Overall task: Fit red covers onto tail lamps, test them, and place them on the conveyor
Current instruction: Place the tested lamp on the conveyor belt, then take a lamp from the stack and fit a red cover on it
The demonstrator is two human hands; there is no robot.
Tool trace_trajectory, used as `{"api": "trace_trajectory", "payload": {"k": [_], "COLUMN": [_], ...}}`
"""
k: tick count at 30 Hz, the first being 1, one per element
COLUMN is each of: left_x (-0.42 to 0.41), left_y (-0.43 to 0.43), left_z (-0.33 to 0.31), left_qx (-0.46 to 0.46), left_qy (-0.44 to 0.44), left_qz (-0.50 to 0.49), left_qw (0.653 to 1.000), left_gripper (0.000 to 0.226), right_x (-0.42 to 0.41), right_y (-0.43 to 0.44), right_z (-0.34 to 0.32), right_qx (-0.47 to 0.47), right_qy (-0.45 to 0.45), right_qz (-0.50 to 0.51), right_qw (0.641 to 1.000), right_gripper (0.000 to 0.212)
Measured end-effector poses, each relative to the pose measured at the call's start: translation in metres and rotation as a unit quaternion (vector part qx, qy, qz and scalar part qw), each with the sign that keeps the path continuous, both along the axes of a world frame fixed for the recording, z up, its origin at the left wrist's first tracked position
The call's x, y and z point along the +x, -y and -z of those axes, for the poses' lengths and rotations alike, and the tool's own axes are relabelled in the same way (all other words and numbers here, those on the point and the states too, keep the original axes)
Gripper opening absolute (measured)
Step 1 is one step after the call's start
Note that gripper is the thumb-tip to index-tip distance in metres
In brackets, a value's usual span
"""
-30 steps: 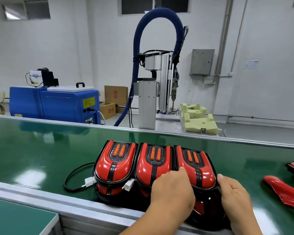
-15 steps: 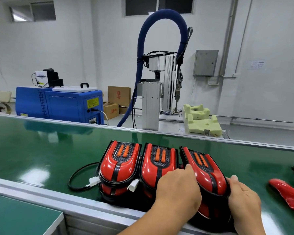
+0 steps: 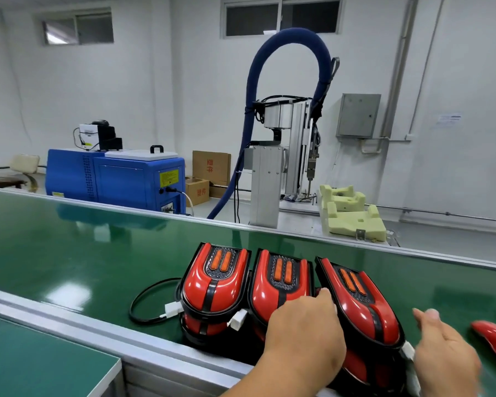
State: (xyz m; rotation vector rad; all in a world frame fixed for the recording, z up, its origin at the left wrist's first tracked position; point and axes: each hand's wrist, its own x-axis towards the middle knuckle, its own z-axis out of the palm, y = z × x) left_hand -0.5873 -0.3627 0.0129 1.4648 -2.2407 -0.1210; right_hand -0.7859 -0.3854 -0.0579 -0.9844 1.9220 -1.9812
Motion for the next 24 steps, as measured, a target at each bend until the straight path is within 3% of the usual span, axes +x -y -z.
{"api": "trace_trajectory", "payload": {"k": [5, 11, 18, 24], "left_x": [0.033, 0.112, 0.217, 0.298], "left_y": [-0.010, -0.022, -0.053, -0.099], "left_z": [-0.023, -0.047, -0.047, -0.038], "left_qx": [-0.001, -0.076, -0.114, -0.111], "left_qy": [-0.067, -0.118, -0.154, -0.155], "left_qz": [-0.048, -0.159, -0.330, -0.463], "left_qw": [0.997, 0.977, 0.924, 0.866], "left_gripper": [0.033, 0.030, 0.028, 0.024], "right_x": [0.051, 0.167, 0.310, 0.421], "right_y": [-0.002, -0.017, -0.021, -0.045], "right_z": [-0.043, -0.092, -0.088, -0.078], "right_qx": [-0.137, -0.149, -0.164, -0.170], "right_qy": [-0.117, -0.252, -0.272, -0.236], "right_qz": [-0.024, -0.189, -0.412, -0.553], "right_qw": [0.983, 0.937, 0.854, 0.781], "right_gripper": [0.062, 0.054, 0.038, 0.044]}}
